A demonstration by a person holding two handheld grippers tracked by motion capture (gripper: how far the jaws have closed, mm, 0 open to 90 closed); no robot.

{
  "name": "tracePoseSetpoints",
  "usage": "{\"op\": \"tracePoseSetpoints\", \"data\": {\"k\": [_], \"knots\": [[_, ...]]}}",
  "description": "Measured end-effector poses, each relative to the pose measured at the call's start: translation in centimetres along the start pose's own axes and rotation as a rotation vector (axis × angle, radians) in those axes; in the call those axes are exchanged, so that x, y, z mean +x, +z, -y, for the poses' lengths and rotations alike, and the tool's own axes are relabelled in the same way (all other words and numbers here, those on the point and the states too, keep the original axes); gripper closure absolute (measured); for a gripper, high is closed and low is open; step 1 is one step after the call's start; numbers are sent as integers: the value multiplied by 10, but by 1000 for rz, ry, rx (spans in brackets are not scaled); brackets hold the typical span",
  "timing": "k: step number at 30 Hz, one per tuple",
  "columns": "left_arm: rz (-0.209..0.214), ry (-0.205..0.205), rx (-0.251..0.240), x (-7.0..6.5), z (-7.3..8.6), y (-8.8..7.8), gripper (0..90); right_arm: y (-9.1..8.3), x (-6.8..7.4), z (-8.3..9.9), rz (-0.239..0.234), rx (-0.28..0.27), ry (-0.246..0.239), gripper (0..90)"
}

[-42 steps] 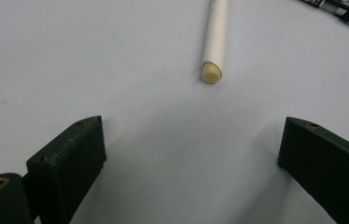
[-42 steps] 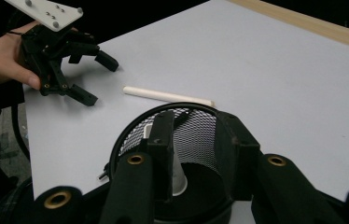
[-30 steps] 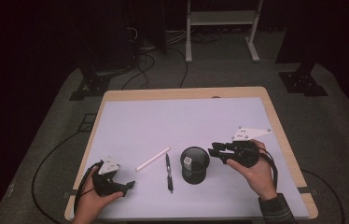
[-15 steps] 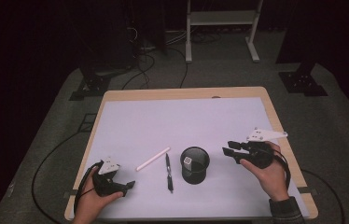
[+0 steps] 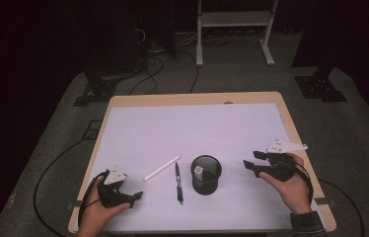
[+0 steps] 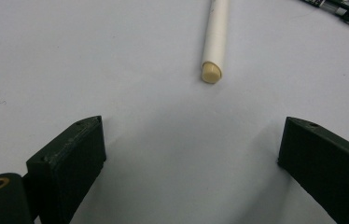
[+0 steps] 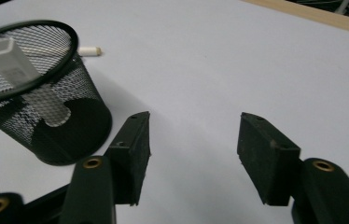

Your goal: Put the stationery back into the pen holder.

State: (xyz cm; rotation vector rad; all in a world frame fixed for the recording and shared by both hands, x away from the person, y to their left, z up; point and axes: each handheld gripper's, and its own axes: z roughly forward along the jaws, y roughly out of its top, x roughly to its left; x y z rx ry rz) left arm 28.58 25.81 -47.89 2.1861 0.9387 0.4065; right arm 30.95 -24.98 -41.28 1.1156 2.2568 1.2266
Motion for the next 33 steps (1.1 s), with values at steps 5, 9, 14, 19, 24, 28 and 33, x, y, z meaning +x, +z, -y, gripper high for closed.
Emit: {"op": "tracePoseSetpoints", "data": {"k": [5, 9, 14, 19, 24, 28, 33], "knots": [[0, 0, 0, 0, 0, 0, 66, 3, -8, 11, 28, 38, 2, 349], [0, 0, -1, 0, 0, 0, 66, 7, -14, 22, 56, 76, 7, 285], [-2, 2, 3, 0, 0, 0, 66, 10, -19, 34, 86, 102, 15, 241], [-1, 2, 5, 0, 0, 0, 65, 11, -23, 45, 126, 135, 12, 224], [7, 5, 10, -1, -1, 1, 40, 14, -26, 55, 128, 154, 32, 222], [3, 7, 12, -2, -1, 1, 28, 17, -27, 62, 149, 177, 28, 220], [1, 8, 9, -2, -1, 1, 32, 19, -28, 66, 149, 167, 40, 189]]}}
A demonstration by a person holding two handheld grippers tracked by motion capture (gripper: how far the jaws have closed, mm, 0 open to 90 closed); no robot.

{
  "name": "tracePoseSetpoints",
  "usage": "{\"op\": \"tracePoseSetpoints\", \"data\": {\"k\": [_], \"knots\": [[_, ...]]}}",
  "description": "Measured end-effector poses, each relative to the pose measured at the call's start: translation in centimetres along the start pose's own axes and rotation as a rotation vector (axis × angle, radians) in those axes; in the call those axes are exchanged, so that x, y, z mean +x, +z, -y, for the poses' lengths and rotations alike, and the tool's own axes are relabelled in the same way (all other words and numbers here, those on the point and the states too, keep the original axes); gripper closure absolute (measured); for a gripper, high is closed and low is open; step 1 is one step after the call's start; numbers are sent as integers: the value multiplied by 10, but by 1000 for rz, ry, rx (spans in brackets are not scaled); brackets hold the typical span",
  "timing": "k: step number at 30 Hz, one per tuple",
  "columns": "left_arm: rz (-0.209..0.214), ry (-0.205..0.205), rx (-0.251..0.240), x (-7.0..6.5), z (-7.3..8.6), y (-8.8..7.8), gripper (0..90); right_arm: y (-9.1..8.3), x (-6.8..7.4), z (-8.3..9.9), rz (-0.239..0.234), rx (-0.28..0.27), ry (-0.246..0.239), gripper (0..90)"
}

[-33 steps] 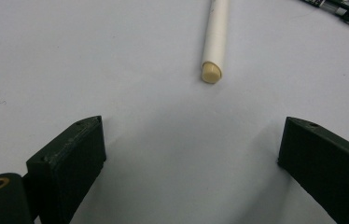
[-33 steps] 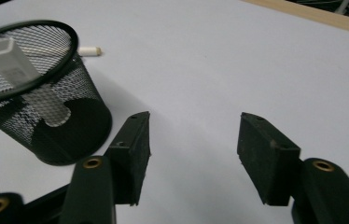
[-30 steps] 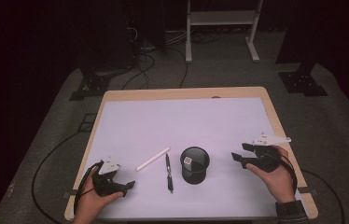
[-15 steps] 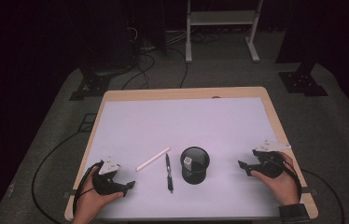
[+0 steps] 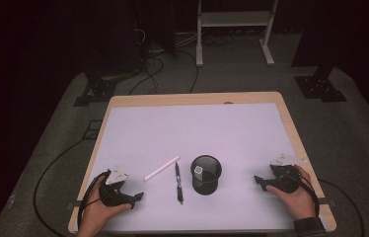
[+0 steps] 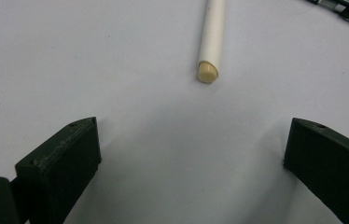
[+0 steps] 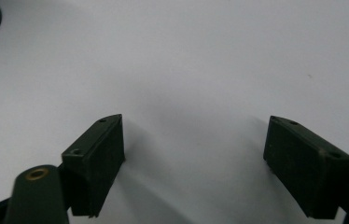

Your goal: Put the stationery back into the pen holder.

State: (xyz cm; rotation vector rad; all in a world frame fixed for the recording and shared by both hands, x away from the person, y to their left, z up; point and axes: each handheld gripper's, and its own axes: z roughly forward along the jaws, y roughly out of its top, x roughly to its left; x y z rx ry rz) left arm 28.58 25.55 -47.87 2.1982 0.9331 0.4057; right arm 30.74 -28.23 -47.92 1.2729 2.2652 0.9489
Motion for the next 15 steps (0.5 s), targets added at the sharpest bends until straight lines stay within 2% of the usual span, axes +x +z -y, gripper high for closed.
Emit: {"op": "tracePoseSetpoints", "data": {"k": [4, 10, 15], "knots": [[6, -3, -6, 0, -1, -1, 65, 1, 0, 5, 1, -38, 8, 172], [19, 1, -22, -3, -8, -4, 116, 1, 0, 6, 7, -38, 15, 159], [23, -8, -16, -2, -12, -6, 146, 1, 0, 6, 6, -37, 17, 159]]}}
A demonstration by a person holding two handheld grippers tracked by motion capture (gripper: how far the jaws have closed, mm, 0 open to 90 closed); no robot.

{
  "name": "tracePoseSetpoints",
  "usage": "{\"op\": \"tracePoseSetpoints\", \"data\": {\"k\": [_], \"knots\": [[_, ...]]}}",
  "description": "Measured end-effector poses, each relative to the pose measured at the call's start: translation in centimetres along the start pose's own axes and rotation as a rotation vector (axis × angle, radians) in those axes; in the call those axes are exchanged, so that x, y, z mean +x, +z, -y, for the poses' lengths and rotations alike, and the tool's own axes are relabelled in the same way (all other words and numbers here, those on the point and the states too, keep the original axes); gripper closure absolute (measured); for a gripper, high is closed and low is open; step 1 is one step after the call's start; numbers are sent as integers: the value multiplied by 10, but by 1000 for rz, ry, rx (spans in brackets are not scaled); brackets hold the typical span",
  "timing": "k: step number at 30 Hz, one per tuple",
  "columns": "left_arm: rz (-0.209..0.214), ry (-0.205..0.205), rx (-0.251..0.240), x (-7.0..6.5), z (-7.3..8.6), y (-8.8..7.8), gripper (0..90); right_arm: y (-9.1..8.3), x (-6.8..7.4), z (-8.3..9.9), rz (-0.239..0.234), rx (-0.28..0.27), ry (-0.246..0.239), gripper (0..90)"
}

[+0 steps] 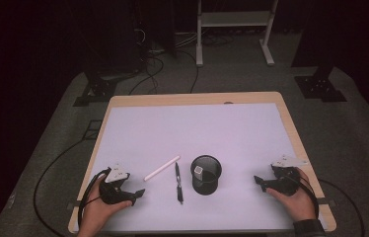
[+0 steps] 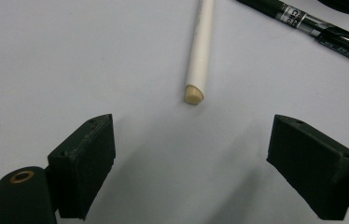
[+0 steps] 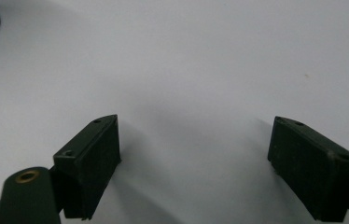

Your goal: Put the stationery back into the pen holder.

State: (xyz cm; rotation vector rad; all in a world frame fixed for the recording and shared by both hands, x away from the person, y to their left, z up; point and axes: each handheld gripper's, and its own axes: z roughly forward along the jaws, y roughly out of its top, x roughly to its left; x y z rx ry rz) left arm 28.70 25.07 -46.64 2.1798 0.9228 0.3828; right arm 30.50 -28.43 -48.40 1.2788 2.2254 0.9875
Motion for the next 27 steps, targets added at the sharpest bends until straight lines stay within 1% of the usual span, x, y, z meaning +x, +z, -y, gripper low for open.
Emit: {"op": "tracePoseSetpoints", "data": {"k": [4, 5, 13, 15, 18, 22, 25, 27], "knots": [[-1, 2, 4, 2, -4, -1, 166, 0, 0, 0, -1, 0, 1, 159], [-1, -5, 5, 2, -6, -2, 184, 0, 0, 0, -1, 0, 2, 158], [4, 25, -1, 0, -19, -2, 233, 0, 0, 0, -2, -1, 2, 159], [3, 27, -7, 0, -22, -3, 244, 0, 0, 0, -2, 0, 2, 159], [7, 21, -15, 1, -25, -4, 286, 0, 0, 0, -2, 0, 3, 159], [10, 25, -23, 2, -30, -4, 303, 0, 0, 0, -3, 0, 3, 159], [18, 36, -30, 2, -36, -4, 341, 0, 0, 0, -3, 0, 3, 159], [22, 38, -21, 2, -39, -3, 361, 0, -1, 0, -3, 0, 3, 159]]}}
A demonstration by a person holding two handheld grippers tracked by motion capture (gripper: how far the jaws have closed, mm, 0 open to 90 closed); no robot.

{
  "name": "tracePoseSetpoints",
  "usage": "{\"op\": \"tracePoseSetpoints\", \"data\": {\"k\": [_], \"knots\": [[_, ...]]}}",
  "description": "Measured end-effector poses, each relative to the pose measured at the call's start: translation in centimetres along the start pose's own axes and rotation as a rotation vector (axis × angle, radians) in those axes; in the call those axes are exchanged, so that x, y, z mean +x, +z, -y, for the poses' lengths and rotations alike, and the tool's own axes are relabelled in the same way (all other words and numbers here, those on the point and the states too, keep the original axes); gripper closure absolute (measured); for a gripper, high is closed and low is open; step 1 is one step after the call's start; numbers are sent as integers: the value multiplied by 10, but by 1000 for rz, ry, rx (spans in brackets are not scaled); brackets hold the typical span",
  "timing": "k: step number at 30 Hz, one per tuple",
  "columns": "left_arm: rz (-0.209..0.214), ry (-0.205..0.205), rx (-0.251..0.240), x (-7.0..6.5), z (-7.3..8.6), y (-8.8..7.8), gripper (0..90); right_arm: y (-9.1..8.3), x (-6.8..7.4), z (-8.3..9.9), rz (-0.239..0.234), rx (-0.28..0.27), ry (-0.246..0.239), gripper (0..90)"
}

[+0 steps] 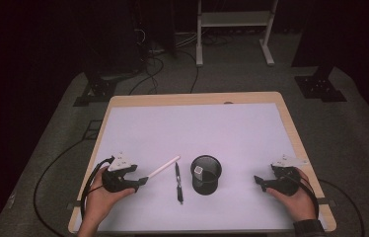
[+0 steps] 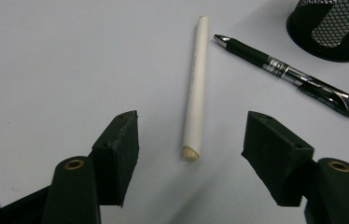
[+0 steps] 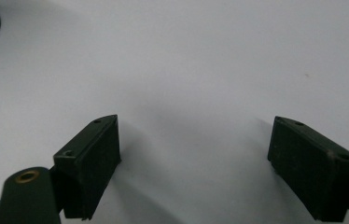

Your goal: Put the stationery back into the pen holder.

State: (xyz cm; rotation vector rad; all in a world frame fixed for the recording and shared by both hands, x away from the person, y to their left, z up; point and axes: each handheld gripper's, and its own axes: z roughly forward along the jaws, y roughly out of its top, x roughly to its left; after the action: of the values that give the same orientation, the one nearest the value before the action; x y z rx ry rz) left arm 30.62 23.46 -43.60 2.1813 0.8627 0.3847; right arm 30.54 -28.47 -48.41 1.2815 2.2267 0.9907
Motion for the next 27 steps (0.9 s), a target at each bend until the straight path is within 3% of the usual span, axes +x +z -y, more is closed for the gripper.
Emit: {"op": "tracePoseSetpoints", "data": {"k": [17, 27], "knots": [[28, -2, 2, 5, -29, 5, 479, 0, 0, 0, 0, 0, 0, 159], [13, 5, 22, 5, -46, 11, 503, 0, 0, 0, 0, 0, 1, 159]]}}
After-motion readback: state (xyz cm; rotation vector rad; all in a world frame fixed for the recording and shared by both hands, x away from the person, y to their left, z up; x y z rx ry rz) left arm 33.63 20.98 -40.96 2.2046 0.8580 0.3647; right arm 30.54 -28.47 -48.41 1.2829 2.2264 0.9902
